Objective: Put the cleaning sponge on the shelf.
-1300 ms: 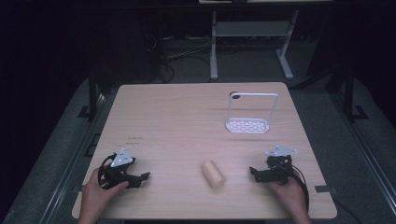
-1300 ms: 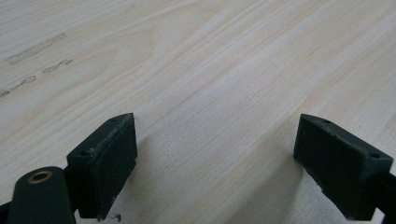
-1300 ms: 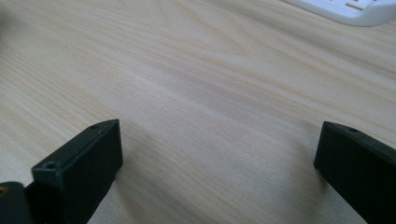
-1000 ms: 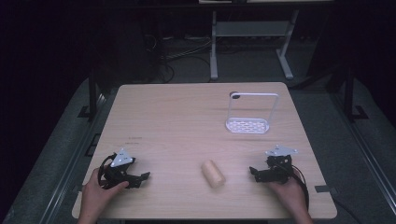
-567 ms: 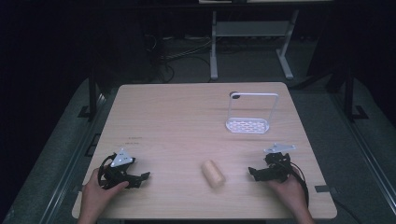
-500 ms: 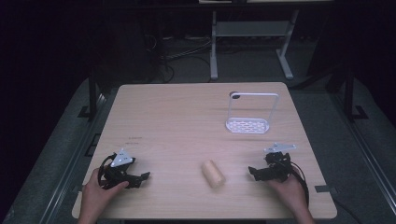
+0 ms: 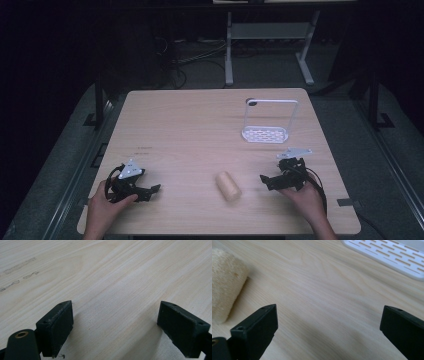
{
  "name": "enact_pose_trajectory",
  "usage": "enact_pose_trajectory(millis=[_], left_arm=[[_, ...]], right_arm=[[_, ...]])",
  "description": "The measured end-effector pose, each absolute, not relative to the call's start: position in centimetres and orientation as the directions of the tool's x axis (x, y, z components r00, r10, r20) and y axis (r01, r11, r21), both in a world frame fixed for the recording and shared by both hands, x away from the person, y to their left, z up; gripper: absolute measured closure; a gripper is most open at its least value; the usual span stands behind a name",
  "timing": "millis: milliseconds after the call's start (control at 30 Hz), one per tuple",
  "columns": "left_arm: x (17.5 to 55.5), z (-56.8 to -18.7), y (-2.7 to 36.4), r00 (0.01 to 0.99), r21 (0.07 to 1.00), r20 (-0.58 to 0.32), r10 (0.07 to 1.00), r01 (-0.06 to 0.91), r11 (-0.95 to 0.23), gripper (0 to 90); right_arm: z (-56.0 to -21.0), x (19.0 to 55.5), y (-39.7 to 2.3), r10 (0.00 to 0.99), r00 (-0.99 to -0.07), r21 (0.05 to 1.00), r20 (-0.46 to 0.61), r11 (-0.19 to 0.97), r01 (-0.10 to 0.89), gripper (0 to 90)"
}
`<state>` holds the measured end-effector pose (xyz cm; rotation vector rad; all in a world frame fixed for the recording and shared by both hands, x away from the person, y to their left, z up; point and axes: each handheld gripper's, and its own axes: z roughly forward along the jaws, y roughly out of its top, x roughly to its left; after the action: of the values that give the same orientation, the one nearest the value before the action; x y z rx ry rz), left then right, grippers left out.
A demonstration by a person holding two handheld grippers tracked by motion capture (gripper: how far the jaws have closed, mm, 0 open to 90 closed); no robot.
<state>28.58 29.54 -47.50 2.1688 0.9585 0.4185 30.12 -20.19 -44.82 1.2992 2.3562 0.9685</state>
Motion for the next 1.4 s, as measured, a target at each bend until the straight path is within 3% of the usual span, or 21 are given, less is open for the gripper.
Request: enact_pose_trajectory(millis=[1400], left_arm=[[28.6, -47.5, 29.5, 0.671, 0.724, 0.007, 0.741, 0.508, -0.467, 13.0]], right_arm=[[-42.7, 30.4, -12.6, 0.707, -0.7, 0.693, 0.102, 0.454, 0.56, 1.3]])
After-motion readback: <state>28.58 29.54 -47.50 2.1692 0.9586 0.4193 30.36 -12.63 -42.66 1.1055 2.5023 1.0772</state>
